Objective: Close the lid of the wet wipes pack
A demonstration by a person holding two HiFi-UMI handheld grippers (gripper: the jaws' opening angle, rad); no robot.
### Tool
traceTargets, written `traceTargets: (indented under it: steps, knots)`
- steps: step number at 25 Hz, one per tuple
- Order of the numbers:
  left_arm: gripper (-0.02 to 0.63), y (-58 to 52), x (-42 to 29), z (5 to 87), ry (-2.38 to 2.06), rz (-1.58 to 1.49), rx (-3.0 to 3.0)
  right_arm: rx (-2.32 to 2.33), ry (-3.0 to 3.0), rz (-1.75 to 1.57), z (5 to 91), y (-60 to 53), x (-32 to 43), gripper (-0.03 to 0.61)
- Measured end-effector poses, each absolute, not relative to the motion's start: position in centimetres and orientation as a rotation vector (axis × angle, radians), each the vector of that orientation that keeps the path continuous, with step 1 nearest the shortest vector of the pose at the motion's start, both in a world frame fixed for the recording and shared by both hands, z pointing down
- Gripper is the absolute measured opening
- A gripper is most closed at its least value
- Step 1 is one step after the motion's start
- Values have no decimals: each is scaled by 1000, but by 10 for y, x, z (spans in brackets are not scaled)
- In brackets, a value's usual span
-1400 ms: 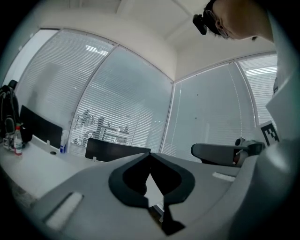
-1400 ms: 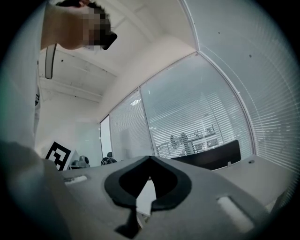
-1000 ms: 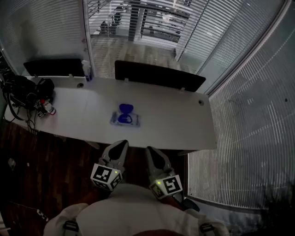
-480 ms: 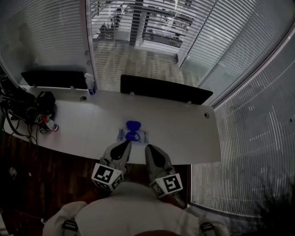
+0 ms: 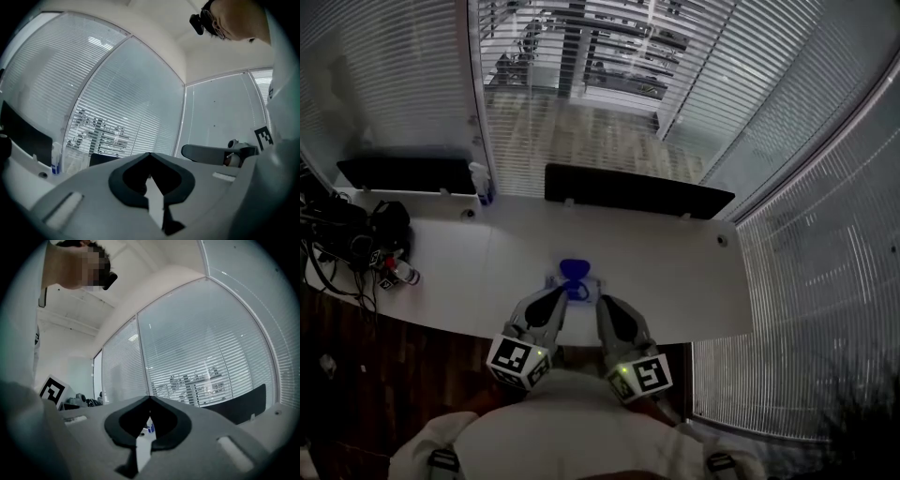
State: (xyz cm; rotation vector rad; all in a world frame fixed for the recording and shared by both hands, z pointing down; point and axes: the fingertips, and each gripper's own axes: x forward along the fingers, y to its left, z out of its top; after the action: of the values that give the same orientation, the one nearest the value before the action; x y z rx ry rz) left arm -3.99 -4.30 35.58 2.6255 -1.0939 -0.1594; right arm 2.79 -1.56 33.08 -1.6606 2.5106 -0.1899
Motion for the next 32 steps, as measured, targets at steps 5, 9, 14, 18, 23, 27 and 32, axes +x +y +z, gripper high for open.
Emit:
traceTargets:
  steps: [5,9,14,18,23,27,32]
  knots:
    - [2,-54,-35,355,-1096,-154,2618,-1664,2503,-193,328,-26,32,0]
    - [2,-56,-25,354,-1107,-154,2613,-1663,2510,-203,330,-29,44,0]
    - [2,-61,-10,347,-1114,-165,2620,-1650,2509,-192,324,-36,58,0]
    - [2,-67,-5,354,-1136,-158,2613,-1638,2514,-196,329,-40,64,0]
    - [2,-75,1,357,-1158,-151,2609,-1638,2517,-201,334,-48,76,0]
    - [2,-84,5,362,-1171,-122,2588,-1637,2532,-223,336,-56,81,0]
    - [1,-95,5,375,-1160,-60,2576,-1645,2561,-245,342,-66,78,0]
